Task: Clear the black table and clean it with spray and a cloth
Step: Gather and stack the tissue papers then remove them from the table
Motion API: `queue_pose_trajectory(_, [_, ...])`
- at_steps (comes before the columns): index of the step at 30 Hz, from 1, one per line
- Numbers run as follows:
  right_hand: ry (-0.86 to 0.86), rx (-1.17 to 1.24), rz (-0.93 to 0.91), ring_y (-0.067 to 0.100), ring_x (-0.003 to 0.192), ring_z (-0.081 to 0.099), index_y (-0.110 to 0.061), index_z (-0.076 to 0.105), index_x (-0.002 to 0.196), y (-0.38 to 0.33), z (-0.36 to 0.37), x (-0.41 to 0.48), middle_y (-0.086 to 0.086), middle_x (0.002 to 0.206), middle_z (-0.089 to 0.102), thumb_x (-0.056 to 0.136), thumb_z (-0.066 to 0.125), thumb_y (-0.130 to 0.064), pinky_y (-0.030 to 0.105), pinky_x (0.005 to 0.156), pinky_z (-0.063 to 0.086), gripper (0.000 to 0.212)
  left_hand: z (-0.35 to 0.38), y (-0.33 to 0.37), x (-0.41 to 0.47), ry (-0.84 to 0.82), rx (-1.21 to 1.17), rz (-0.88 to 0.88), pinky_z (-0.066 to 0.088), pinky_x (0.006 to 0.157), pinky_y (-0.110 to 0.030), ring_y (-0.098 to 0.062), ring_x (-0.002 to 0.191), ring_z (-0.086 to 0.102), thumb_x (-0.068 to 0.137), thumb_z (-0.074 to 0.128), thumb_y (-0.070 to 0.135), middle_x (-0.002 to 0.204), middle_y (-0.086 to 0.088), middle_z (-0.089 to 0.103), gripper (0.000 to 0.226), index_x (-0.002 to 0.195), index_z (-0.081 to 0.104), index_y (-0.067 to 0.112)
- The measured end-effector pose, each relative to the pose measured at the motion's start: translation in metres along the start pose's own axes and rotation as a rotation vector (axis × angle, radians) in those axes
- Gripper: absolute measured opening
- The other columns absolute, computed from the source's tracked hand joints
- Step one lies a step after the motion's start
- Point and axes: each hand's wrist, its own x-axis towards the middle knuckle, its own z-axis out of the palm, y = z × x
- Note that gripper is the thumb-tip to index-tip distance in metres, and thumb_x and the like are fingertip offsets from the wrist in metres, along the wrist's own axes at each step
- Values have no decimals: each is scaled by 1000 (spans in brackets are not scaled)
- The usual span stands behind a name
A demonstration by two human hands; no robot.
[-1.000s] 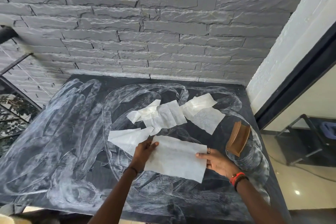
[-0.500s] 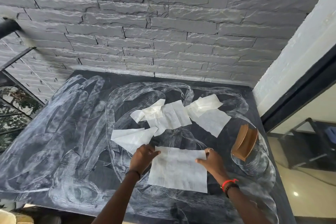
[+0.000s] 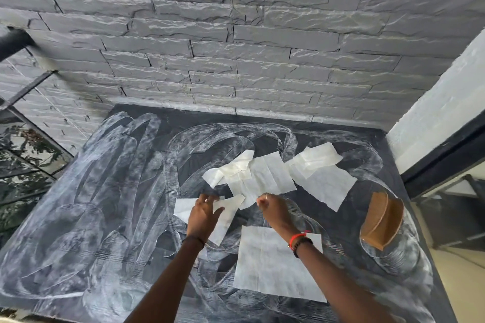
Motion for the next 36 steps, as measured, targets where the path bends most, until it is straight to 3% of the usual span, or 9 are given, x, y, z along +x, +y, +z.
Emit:
queue_pose_trajectory(4, [-51,-70,-8,31,102,60,-1,64,110,-22,19,20,18,107,65,87,59,-13,35,90,47,27,8,-8,5,-66,61,73,55,57,-36,-39,78,66,65,85,18,94,-20,64,28,87,70,9])
queue_pose_trajectory(12, [-194,-204,-92,32,111,53,1,60,118,-39,34,35,20,115,56,83,64,-15,33,94,45,40,-6,-19,14,50,-29,181,54,61,-31,-31,76,65,70,72,28,87,-9,64,19,80,66,14])
queue_pose_trajectory(19, [-412,314,-31,13,71,50,-14,55,82,-67,2,19,5,78,54,82,62,-11,24,63,42,8,-45,-4,23,-44,-450,17,49,91,-34,1,97,62,78,52,71,102,15,65,46,99,64,32])
queue_pose_trajectory(22, [-577,604,14,20,84,59,-5,57,93,-74,-19,9,10,87,59,79,58,-8,31,83,50,14,-70,17,29,-200,-716,-92,40,104,-26,15,104,55,91,40,62,113,14,66,52,110,68,22])
queue_pose_trajectory(24, [-655,724,37,28,95,62,4,56,110,-74,-31,7,12,99,63,81,59,-6,37,91,51,31,-76,26,33,-366,-873,-158,41,102,-25,5,109,60,92,36,58,114,9,69,57,109,71,16])
queue_pose_trajectory(28, [-613,778,23,31,99,64,1,57,119,-71,-56,-1,13,111,67,86,64,-5,36,89,53,35,-70,38,33,-622,-942,-169,35,110,-45,-23,122,57,89,38,69,127,-5,64,66,121,66,19])
queue_pose_trajectory(31, [-527,796,31,27,89,66,2,61,105,-58,-77,-8,14,101,67,85,65,-5,34,85,54,22,-66,57,26,-693,-988,-185,38,110,-41,-19,122,57,76,55,74,129,-3,63,75,127,61,19])
queue_pose_trajectory(34, [-435,834,73,20,78,67,1,62,101,-40,-93,-15,12,91,67,85,65,-5,32,82,55,17,-56,65,17,-705,-1009,-194,53,87,-23,-7,105,65,61,69,71,116,7,68,85,127,57,17])
queue_pose_trajectory(36, [-315,881,127,18,72,68,-1,63,97,-29,-100,-21,11,86,69,85,64,-3,31,80,57,12,-46,64,10,-679,-1059,-212,53,90,-30,-12,103,67,62,76,62,114,2,70,75,118,64,14])
